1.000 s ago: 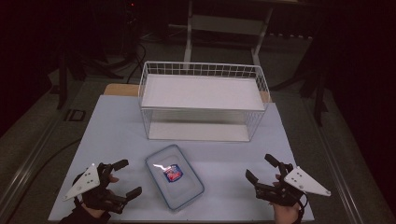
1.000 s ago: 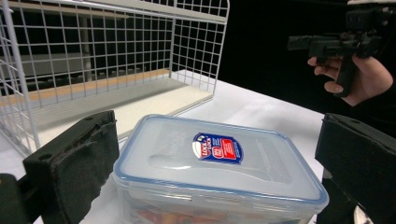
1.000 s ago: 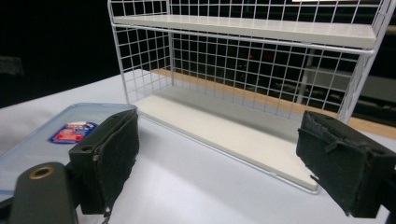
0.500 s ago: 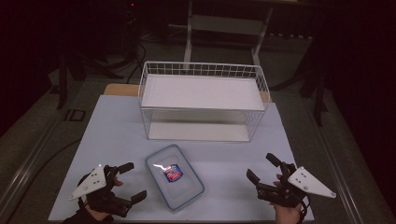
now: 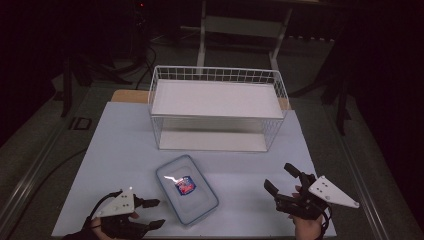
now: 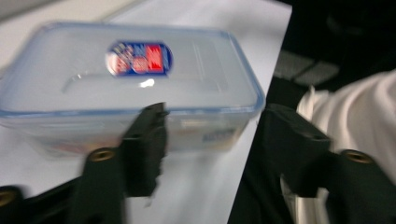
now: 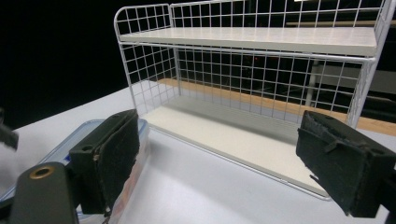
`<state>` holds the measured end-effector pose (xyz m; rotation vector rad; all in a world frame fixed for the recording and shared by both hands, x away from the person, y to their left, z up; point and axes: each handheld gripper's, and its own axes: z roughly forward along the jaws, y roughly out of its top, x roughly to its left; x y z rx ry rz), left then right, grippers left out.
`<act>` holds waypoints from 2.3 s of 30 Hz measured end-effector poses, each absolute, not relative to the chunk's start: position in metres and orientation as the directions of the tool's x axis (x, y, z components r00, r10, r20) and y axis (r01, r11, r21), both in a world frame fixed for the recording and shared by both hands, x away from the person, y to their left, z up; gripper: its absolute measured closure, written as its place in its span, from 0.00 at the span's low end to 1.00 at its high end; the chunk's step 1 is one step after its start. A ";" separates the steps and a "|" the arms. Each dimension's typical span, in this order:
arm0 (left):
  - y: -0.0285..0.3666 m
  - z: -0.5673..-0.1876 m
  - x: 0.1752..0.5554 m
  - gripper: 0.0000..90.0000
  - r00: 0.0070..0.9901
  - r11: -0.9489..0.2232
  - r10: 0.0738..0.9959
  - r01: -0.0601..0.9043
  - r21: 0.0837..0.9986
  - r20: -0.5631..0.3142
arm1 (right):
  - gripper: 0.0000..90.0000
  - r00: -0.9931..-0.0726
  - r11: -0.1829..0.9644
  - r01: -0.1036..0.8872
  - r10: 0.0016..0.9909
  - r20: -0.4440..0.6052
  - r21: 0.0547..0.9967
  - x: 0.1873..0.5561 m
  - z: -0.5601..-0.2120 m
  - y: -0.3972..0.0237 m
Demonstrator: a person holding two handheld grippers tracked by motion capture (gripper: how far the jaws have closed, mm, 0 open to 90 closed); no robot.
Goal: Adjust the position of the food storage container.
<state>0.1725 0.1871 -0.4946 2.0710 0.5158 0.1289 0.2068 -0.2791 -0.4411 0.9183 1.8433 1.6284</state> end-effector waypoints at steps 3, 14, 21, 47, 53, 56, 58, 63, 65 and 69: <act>0.180 -0.503 0.173 0.64 0.921 -0.505 0.380 0.287 0.814 -0.088 | 0.15 -0.640 0.051 0.149 0.767 0.057 0.988 0.207 -0.441 -0.280; 0.162 -0.529 0.183 0.99 0.926 -0.654 0.368 0.325 0.684 -0.088 | 0.15 -0.639 0.049 0.155 0.767 0.062 0.987 0.208 -0.442 -0.281; 0.148 -0.531 0.189 0.99 0.929 -0.645 0.358 0.318 0.695 -0.093 | 0.15 -0.638 0.049 0.160 0.767 0.066 0.986 0.208 -0.443 -0.282; 0.107 -0.527 0.192 0.99 0.948 -0.652 0.307 0.273 0.707 -0.083 | 0.15 -0.646 0.044 0.167 0.759 0.075 0.985 0.208 -0.444 -0.285; 0.106 -0.526 0.197 1.00 0.939 -0.645 0.338 0.284 0.709 -0.069 | 0.15 -0.651 0.044 0.174 0.754 0.081 0.984 0.209 -0.445 -0.283; 0.098 -0.526 0.202 1.00 0.943 -0.666 0.330 0.270 0.695 -0.050 | 0.15 -0.649 0.041 0.172 0.757 0.082 0.984 0.209 -0.444 -0.283; 0.092 -0.526 0.206 1.00 0.945 -0.677 0.323 0.267 0.686 -0.048 | 0.15 -0.648 0.038 0.173 0.757 0.085 0.984 0.209 -0.444 -0.284; 0.079 -0.523 0.212 1.00 0.948 -0.667 0.314 0.257 0.699 -0.049 | 0.15 -0.648 0.033 0.180 0.756 0.094 0.983 0.210 -0.445 -0.285; 0.075 -0.520 0.215 1.00 0.951 -0.663 0.304 0.247 0.707 -0.046 | 0.15 -0.649 0.033 0.180 0.755 0.094 0.983 0.210 -0.445 -0.285; 0.068 -0.518 0.222 1.00 0.949 -0.658 0.314 0.251 0.710 -0.044 | 0.15 -0.649 0.031 0.182 0.755 0.096 0.983 0.210 -0.445 -0.285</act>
